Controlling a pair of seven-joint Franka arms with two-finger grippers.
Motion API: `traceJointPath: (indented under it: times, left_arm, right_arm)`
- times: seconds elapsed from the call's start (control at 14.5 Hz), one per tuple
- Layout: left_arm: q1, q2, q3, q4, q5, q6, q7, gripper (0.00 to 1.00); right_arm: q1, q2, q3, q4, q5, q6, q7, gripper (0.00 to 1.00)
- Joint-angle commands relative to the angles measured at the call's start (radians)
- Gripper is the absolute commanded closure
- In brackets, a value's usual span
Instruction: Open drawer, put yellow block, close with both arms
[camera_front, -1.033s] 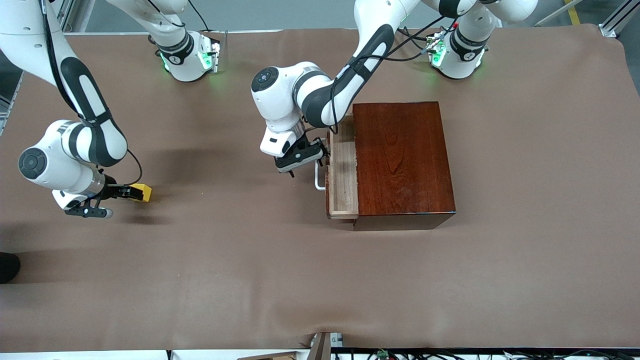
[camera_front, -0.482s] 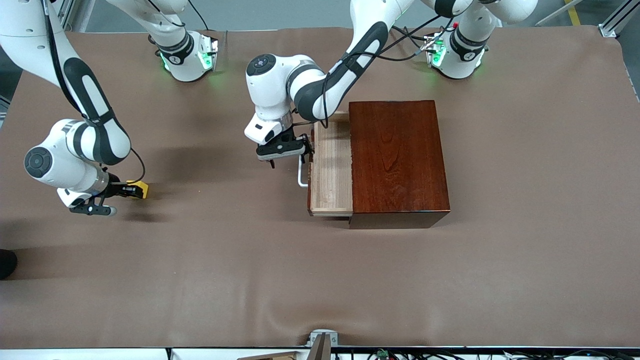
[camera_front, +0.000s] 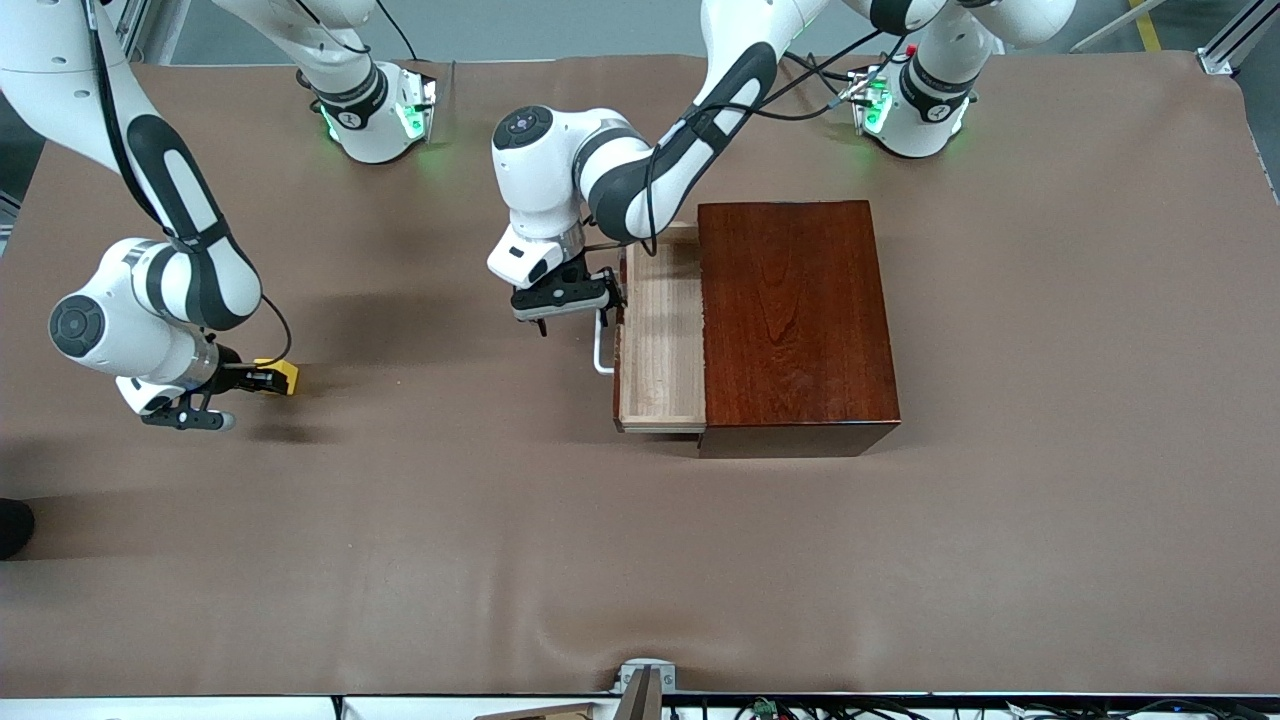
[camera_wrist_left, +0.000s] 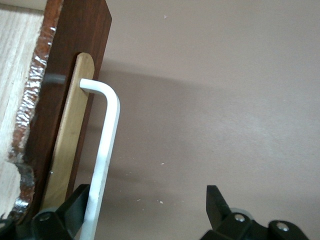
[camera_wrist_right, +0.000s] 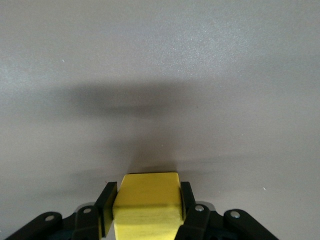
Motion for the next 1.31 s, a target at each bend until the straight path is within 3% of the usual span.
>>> traceJointPath:
  times: [0.0,0.41,0.96,1.24]
  left_arm:
    - [-0.003,0.016,-0.052,0.052,-0.046,0.086,0.004,0.00]
    - [0.031,0.016,-0.050,0.056,-0.044,0.100,0.009,0.00]
    - [0.034,0.012,0.039,0.050,-0.033,0.100,0.030,0.00]
    - [0.053,-0.020,0.040,0.053,-0.044,0.097,0.032,0.00]
  right_arm:
    - [-0.013,-0.014,0.014,-0.009,0.004,-0.017,0.008,0.89]
    - [-0.005,-0.025,0.019,0.021,0.006,-0.095,0.016,0.96]
    - [-0.004,-0.066,0.070,0.060,0.006,-0.184,0.096,0.98]
    - [-0.004,-0.074,0.083,0.106,0.006,-0.266,0.148,0.99]
